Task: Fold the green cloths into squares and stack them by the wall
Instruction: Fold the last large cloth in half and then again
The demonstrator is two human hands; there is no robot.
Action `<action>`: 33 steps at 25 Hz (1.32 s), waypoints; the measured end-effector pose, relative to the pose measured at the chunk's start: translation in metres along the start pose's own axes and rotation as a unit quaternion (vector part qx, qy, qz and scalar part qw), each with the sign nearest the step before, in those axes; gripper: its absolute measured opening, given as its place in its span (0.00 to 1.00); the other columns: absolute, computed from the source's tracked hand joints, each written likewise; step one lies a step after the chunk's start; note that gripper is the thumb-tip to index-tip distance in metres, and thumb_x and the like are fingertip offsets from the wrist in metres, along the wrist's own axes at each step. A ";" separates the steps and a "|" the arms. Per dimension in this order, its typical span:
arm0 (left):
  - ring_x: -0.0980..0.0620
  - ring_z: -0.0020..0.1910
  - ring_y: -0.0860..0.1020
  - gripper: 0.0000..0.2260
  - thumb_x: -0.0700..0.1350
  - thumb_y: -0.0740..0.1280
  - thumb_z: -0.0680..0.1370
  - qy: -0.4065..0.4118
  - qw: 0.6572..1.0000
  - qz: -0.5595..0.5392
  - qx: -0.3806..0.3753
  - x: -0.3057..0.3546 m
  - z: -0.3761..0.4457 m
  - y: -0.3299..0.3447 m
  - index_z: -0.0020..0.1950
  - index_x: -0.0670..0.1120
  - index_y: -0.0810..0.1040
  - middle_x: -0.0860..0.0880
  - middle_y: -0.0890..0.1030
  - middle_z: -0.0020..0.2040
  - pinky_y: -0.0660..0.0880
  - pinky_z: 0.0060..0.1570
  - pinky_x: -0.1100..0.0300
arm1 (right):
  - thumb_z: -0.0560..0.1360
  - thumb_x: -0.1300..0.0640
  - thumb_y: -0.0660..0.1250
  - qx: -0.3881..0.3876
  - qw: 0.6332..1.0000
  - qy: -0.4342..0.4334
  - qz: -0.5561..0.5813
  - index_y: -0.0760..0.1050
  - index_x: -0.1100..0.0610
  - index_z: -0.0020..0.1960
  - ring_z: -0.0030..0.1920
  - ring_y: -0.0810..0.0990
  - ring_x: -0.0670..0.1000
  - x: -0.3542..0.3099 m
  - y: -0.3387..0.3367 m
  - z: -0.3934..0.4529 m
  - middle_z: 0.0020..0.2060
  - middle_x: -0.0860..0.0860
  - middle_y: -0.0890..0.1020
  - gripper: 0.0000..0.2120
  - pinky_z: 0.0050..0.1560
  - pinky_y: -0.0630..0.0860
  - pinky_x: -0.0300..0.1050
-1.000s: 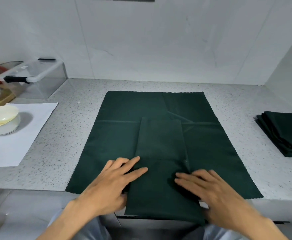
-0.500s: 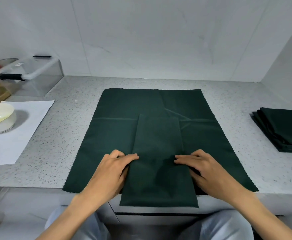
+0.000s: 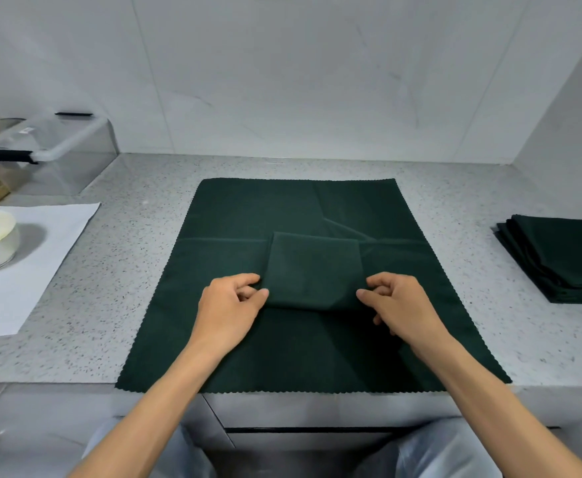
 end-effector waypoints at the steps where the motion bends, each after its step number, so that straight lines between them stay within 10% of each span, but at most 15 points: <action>1: 0.61 0.46 0.81 0.13 0.46 0.73 0.75 0.009 1.000 0.006 0.026 0.002 -0.002 -0.003 0.59 0.48 0.83 0.58 0.85 0.35 0.75 0.60 0.57 | 0.74 0.56 0.72 0.017 1.000 0.002 0.000 0.79 0.53 0.51 0.27 0.78 0.46 0.001 -0.002 0.000 0.26 0.45 0.79 0.07 0.24 0.67 0.35; 11: 0.48 0.40 0.83 0.07 0.45 0.75 0.74 0.123 0.975 0.123 0.136 0.029 -0.015 -0.012 0.51 0.46 0.86 0.52 0.86 0.38 0.75 0.46 0.56 | 0.74 0.53 0.73 0.089 0.994 -0.026 -0.063 0.75 0.48 0.55 0.33 0.80 0.48 -0.005 -0.008 -0.001 0.32 0.43 0.84 0.12 0.49 0.79 0.50; 20: 0.45 0.39 0.78 0.09 0.43 0.75 0.72 0.174 0.943 0.252 0.131 0.032 -0.014 -0.005 0.51 0.46 0.82 0.52 0.82 0.37 0.73 0.42 0.50 | 0.75 0.49 0.70 0.153 0.968 -0.074 -0.185 0.75 0.50 0.56 0.37 0.78 0.46 -0.019 -0.007 -0.014 0.36 0.43 0.80 0.12 0.38 0.71 0.44; 24: 0.43 0.45 0.77 0.07 0.42 0.66 0.75 0.326 0.896 0.287 0.093 0.093 -0.003 0.025 0.48 0.44 0.82 0.48 0.81 0.46 0.75 0.43 0.48 | 0.77 0.53 0.66 0.236 0.891 -0.236 -0.308 0.75 0.55 0.53 0.44 0.77 0.54 -0.082 0.002 -0.019 0.47 0.50 0.80 0.08 0.35 0.73 0.47; 26: 0.42 0.55 0.77 0.13 0.42 0.59 0.78 0.332 0.903 0.273 -0.010 0.110 0.025 0.063 0.57 0.41 0.79 0.45 0.81 0.55 0.74 0.54 0.47 | 0.79 0.56 0.61 0.161 0.891 -0.280 -0.320 0.75 0.58 0.59 0.58 0.76 0.57 -0.104 0.030 0.011 0.58 0.53 0.79 0.11 0.48 0.77 0.53; 29: 0.44 0.76 0.61 0.22 0.46 0.50 0.83 0.232 0.906 0.330 -0.127 0.076 0.057 0.104 0.76 0.41 0.62 0.43 0.64 0.77 0.58 0.74 0.49 | 0.83 0.50 0.45 0.019 0.895 -0.213 -0.392 0.59 0.58 0.77 0.78 0.55 0.57 -0.079 0.077 0.057 0.78 0.54 0.58 0.25 0.75 0.57 0.54; 33: 0.48 0.80 0.43 0.26 0.55 0.45 0.84 0.168 0.900 0.389 -0.103 0.037 0.056 0.102 0.81 0.49 0.48 0.48 0.46 0.81 0.44 0.77 0.46 | 0.82 0.42 0.40 -0.041 0.899 -0.136 -0.414 0.46 0.53 0.80 0.79 0.43 0.51 -0.033 0.086 0.072 0.80 0.48 0.47 0.29 0.78 0.43 0.52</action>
Point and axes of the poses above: each hand's wrist, its own z-axis towards the middle knuckle, its own y-axis out of the palm, x = y × z, the point moved 10 cm from there along z, towards the middle knuckle
